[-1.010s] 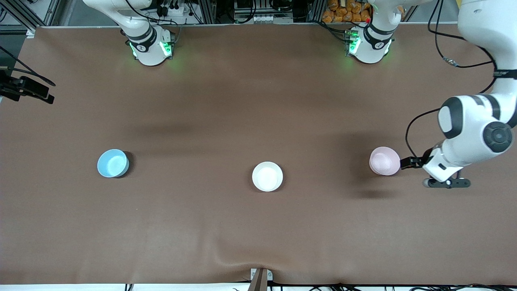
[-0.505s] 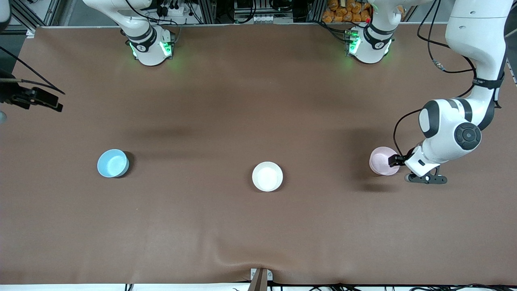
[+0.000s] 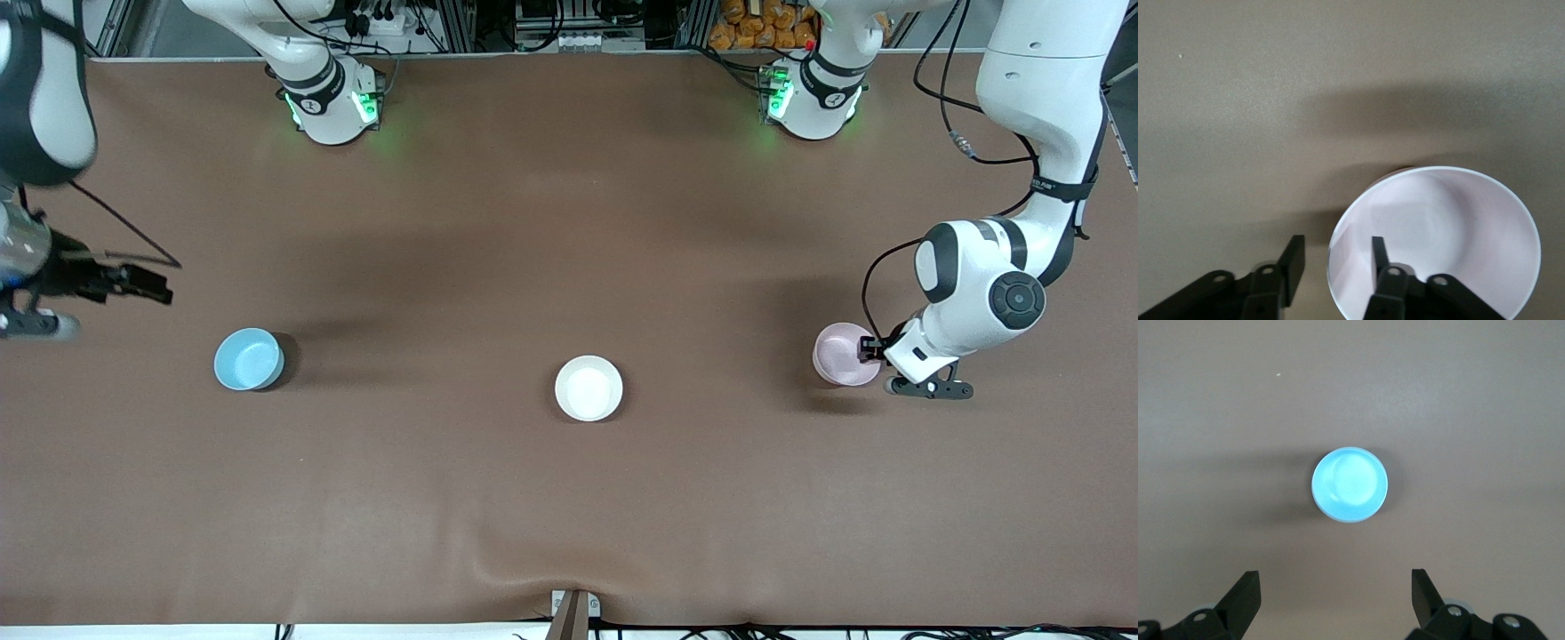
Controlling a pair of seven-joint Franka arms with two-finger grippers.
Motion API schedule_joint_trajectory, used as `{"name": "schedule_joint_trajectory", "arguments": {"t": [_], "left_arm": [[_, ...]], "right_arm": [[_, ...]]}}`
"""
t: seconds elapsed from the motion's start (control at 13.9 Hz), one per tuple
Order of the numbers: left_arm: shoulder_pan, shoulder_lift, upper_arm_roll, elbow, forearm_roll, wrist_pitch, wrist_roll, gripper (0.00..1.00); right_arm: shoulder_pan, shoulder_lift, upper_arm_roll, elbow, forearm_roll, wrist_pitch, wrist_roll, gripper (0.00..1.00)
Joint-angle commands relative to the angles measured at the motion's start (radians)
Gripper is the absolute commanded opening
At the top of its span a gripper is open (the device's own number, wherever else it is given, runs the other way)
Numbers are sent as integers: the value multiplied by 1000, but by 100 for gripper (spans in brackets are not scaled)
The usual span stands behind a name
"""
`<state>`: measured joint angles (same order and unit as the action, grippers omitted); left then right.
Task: Stack pink and blue bowls on white bowl
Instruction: 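Reach the left gripper to the pink bowl while the right gripper reaches the blue bowl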
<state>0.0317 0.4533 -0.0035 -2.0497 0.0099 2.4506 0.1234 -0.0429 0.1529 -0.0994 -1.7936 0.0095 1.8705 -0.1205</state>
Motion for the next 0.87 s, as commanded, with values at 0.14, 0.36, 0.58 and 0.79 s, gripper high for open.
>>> {"name": "schedule_joint_trajectory", "arguments": {"t": [0.14,0.36,0.58,0.79], "left_arm": [[4,-19,-9,6,-39,8,-7,0],[-1,-31,-44,69,-42,-48,-48,0],[-13,-25,-96,224,-50,-213,-175,0],[-97,30,-109,365,-50,-269,-312,0]], "right_arm": [[-60,193,10,20,-6,162,-93,100],[-84,272,10,19,-6,231,-133,100],[-92,335,10,17,-5,268,-131,100],[-100,365,12,17,-3,276,-131,100]]}}
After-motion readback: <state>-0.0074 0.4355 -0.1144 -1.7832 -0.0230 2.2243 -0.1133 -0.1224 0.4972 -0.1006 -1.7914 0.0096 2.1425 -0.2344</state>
